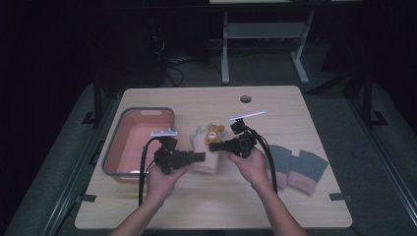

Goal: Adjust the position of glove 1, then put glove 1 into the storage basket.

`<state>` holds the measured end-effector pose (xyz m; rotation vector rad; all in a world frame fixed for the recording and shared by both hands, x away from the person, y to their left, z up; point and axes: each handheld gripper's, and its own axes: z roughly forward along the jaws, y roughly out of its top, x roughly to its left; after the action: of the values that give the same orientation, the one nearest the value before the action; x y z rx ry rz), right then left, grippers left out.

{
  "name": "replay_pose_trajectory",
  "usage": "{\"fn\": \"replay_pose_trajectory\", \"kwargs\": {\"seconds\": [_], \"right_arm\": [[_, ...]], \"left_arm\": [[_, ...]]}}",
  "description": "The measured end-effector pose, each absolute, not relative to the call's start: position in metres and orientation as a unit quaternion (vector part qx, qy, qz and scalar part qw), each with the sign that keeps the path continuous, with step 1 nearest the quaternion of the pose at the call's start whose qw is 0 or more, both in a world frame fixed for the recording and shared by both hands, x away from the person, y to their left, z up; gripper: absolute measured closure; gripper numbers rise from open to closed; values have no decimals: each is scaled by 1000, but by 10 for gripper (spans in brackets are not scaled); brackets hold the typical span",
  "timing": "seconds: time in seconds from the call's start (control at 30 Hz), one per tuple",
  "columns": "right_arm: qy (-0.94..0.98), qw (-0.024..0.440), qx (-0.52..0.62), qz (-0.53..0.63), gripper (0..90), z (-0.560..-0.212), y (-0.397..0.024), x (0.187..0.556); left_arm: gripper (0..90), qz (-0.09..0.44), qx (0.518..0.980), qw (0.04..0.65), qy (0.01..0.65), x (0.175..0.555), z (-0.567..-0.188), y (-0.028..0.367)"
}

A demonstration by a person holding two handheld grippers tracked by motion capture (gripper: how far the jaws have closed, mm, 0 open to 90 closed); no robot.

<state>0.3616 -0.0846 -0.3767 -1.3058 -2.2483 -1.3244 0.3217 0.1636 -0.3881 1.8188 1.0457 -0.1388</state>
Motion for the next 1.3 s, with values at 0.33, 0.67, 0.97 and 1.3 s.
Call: {"fn": "replay_pose_trajectory", "kwargs": {"seconds": [0.33, 0.67, 0.97, 1.3], "right_arm": [[-768, 108, -441, -451, 804, -370, -81, 365], [-771, 111, -440, -447, 804, -365, -77, 368], [-776, 108, -432, -448, 804, -362, -68, 372], [-779, 106, -424, -449, 804, -351, -56, 379]], "left_arm": [[694, -57, 747, 501, 432, 324, -384, 166], [693, -56, 744, 504, 435, 325, -380, 172], [694, -60, 740, 506, 439, 327, -377, 180], [694, -59, 735, 512, 441, 331, -367, 194]]}}
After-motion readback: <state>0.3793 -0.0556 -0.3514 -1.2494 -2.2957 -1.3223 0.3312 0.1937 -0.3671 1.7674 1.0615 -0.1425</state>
